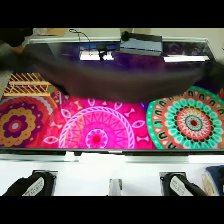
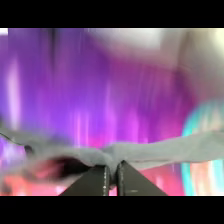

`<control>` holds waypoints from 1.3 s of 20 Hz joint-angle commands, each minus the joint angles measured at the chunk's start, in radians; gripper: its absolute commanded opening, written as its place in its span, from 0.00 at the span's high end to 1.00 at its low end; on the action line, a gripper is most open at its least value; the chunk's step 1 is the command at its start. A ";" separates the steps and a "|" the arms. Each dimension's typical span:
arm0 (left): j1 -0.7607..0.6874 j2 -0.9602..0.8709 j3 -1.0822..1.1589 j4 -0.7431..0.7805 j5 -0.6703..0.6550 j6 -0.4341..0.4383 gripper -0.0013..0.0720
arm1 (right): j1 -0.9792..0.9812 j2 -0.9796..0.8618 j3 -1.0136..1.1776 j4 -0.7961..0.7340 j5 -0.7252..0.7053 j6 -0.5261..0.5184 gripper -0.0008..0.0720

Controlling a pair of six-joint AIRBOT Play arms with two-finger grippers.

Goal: Fold the shirts.

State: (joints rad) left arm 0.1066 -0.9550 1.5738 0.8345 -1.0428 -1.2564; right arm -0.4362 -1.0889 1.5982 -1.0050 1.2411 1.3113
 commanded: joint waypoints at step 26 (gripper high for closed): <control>-0.003 -0.389 -0.089 0.267 -0.240 -0.165 0.93 | 0.116 -0.328 0.048 -0.266 0.321 0.103 0.95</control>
State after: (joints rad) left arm 0.1055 -1.2289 1.6627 1.1370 -1.3056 -1.4261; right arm -0.3889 -1.2327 1.7111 -1.2064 1.4860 1.4101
